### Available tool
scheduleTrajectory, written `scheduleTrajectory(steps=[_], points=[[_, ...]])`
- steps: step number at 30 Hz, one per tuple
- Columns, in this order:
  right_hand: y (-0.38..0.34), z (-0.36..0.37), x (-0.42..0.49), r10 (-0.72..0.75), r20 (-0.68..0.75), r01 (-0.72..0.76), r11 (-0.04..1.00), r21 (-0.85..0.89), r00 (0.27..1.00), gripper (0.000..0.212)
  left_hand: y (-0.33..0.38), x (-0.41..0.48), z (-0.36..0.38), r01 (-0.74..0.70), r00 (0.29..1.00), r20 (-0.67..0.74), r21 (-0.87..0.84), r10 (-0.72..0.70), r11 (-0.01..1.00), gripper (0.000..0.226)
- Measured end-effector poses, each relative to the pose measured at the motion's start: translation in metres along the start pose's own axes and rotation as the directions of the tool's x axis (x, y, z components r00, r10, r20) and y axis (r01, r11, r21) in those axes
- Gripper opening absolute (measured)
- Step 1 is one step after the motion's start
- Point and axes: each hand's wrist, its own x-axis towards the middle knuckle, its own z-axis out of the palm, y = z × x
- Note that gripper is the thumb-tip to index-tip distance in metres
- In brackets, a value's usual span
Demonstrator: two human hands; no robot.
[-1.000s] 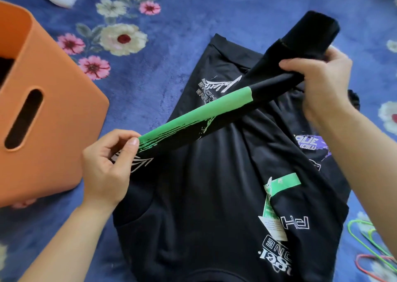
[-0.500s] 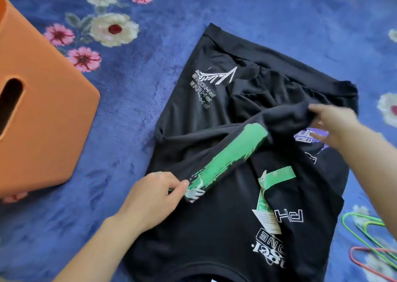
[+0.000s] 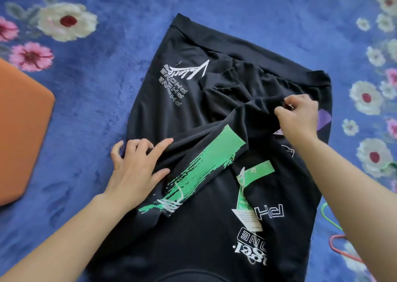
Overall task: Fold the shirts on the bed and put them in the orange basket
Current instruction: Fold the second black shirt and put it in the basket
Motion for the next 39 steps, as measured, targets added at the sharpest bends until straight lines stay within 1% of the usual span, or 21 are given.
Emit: scheduleTrajectory(steps=[1, 2, 3, 4, 5, 7, 9, 12, 14, 15, 17, 19, 20, 22, 24, 28, 30, 33, 36, 37, 39], points=[[-0.006, -0.007, 0.004, 0.053, 0.012, -0.054, 0.975, 0.215, 0.999, 0.013, -0.003, 0.002, -0.002, 0.020, 0.999, -0.032, -0.019, -0.021, 1.000, 0.044], [-0.011, -0.015, 0.011, 0.103, 0.023, -0.103, 0.901, 0.422, 0.994, 0.024, -0.007, 0.004, -0.006, 0.075, 0.996, -0.045, -0.081, -0.079, 0.994, 0.031], [-0.010, -0.023, 0.018, 0.156, 0.017, -0.143, 0.845, 0.516, 0.988, 0.032, -0.012, 0.008, -0.012, 0.158, 0.985, -0.035, -0.176, -0.167, 0.972, 0.027], [-0.005, -0.031, 0.023, 0.166, -0.007, -0.141, 0.858, 0.494, 0.986, 0.035, -0.017, 0.012, -0.018, 0.250, 0.965, -0.010, -0.282, -0.264, 0.926, 0.028], [0.001, -0.036, 0.025, 0.154, -0.027, -0.132, 0.916, 0.380, 0.988, 0.034, -0.022, 0.016, -0.023, 0.325, 0.938, 0.010, -0.367, -0.345, 0.872, 0.032], [0.022, -0.039, 0.026, 0.135, 0.035, -0.137, 0.986, 0.091, 0.990, 0.024, -0.026, 0.019, -0.029, 0.397, 0.905, 0.013, -0.382, -0.425, 0.835, 0.045], [0.041, -0.032, 0.026, 0.166, 0.157, -0.153, 0.984, -0.090, 0.974, 0.020, -0.019, 0.016, -0.031, 0.352, 0.928, -0.016, -0.294, -0.373, 0.889, 0.056], [0.043, -0.018, 0.021, 0.202, 0.343, -0.233, 0.971, 0.053, 0.918, 0.008, 0.007, 0.000, -0.025, 0.058, 0.993, -0.095, -0.167, -0.075, 0.984, 0.052], [0.041, -0.013, 0.021, 0.207, 0.383, -0.260, 0.961, 0.093, 0.900, 0.028, 0.022, -0.016, -0.020, -0.094, 0.993, -0.087, -0.149, 0.082, 0.984, 0.050], [0.037, -0.013, 0.022, 0.194, 0.357, -0.251, 0.960, 0.121, 0.914, 0.029, 0.025, -0.025, -0.017, -0.138, 0.990, -0.047, -0.158, 0.133, 0.978, 0.053], [0.027, -0.020, 0.025, 0.154, 0.236, -0.223, 0.927, 0.301, 0.959, 0.010, 0.025, -0.045, -0.009, -0.195, 0.971, 0.112, -0.130, 0.210, 0.972, 0.068], [0.026, -0.030, 0.034, 0.177, 0.103, -0.203, 0.893, 0.401, 0.979, 0.038, 0.018, -0.062, -0.001, -0.271, 0.915, 0.295, -0.057, 0.275, 0.961, 0.082], [0.031, -0.031, 0.039, 0.185, 0.066, -0.196, 0.905, 0.378, 0.981, 0.041, 0.014, -0.069, 0.004, -0.309, 0.884, 0.356, -0.042, 0.304, 0.950, 0.083], [0.041, -0.028, 0.039, 0.188, 0.066, -0.197, 0.966, 0.166, 0.980, 0.030, 0.006, -0.077, 0.008, -0.351, 0.863, 0.363, -0.068, 0.351, 0.934, 0.075], [0.051, -0.022, 0.035, 0.151, 0.072, -0.149, 0.988, -0.030, 0.986, 0.025, 0.001, -0.078, 0.007, -0.353, 0.884, 0.275, -0.139, 0.378, 0.925, 0.064], [0.048, -0.018, 0.025, 0.014, -0.080, -0.008, 0.997, 0.072, 0.997, 0.020, -0.007, -0.081, -0.005, -0.343, 0.926, 0.097, -0.186, 0.364, 0.921, 0.058], [0.048, -0.015, 0.018, 0.003, -0.077, -0.002, 1.000, 0.011, 0.997, 0.020, -0.010, -0.086, -0.010, -0.316, 0.935, 0.116, -0.162, 0.336, 0.935, 0.058], [0.048, -0.002, -0.004, 0.037, -0.020, -0.041, 0.957, -0.288, 0.999, 0.039, -0.003, -0.088, -0.013, -0.222, 0.946, 0.192, -0.204, 0.262, 0.953, 0.040], [0.035, 0.015, -0.036, -0.217, -0.080, 0.191, 0.949, -0.249, 0.973, 0.051, 0.026, -0.068, -0.019, -0.167, 0.972, 0.103, -0.341, 0.213, 0.925, 0.018], [0.031, 0.024, -0.048, -0.318, -0.059, 0.294, 0.922, -0.254, 0.946, 0.053, 0.038, -0.058, -0.019, -0.152, 0.980, 0.062, -0.394, 0.191, 0.907, 0.017], [0.027, 0.040, -0.071, -0.452, 0.097, 0.459, 0.838, -0.294, 0.887, 0.059, 0.054, -0.038, -0.013, -0.086, 0.991, 0.051, -0.455, 0.122, 0.886, 0.032]])
